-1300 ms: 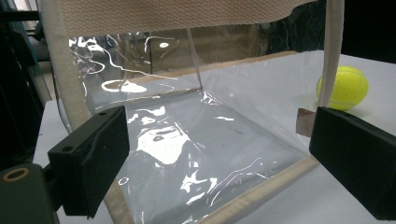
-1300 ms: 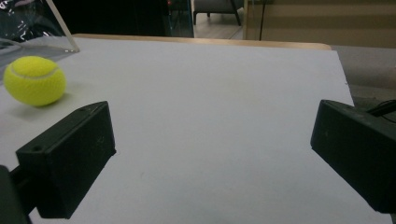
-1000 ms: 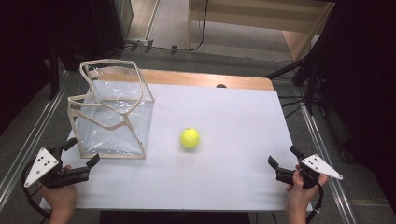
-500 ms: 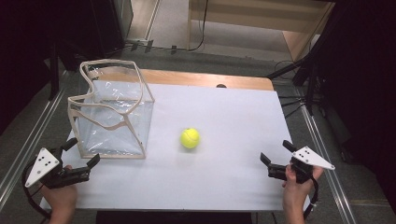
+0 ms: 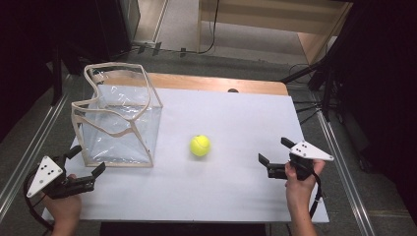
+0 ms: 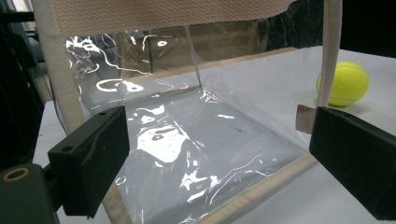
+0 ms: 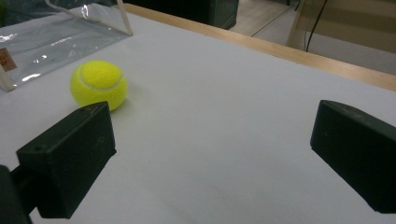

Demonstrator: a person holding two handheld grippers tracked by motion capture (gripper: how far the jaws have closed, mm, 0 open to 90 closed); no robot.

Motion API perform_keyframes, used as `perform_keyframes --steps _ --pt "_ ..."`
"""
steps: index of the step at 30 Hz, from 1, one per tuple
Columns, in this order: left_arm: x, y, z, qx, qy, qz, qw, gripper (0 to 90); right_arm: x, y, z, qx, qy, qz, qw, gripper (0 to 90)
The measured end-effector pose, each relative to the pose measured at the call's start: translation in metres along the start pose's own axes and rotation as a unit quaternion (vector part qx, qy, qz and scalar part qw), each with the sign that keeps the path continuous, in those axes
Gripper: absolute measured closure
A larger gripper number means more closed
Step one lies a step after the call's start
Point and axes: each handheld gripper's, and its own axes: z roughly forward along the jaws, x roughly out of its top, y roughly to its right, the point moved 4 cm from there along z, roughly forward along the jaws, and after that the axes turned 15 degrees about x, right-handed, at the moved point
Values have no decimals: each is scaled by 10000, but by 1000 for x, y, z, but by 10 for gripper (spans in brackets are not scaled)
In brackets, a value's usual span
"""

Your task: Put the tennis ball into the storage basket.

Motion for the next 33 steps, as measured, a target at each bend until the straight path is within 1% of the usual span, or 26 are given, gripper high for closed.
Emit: perform_keyframes --steps 3,9,10,14,17,20,24,25,28,33 --pt "0 0 0 5 -1 -1 10000 54 4 -2 7 90 -42 5 10000 0" --pt "0 1 0 3 7 -16 10000 54 14 -7 20 223 -138 -88 9996 0" --pt "0 1 0 3 7 -16 10000 54 14 -7 20 223 -138 -88 9996 0" --pt "0 0 0 -1 7 -10 10000 54 21 -9 31 383 -233 -136 9989 0" --pt "0 0 0 -6 11 2 10000 54 25 -11 37 443 -302 -185 9984 0" --pt "0 0 0 -6 8 -10 10000 54 27 -13 43 491 -353 -164 9980 0" --pt "0 0 0 9 10 6 10000 54 30 -14 49 569 -423 -195 9973 0" --pt "0 0 -1 26 10 -2 10000 54 33 -15 53 593 -454 -220 9970 0" --pt "0 -1 0 37 7 6 10000 54 36 -17 58 674 -451 -224 9965 0" --pt "0 -1 -1 31 17 -1 10000 54 43 -21 71 802 -524 -272 9950 0"
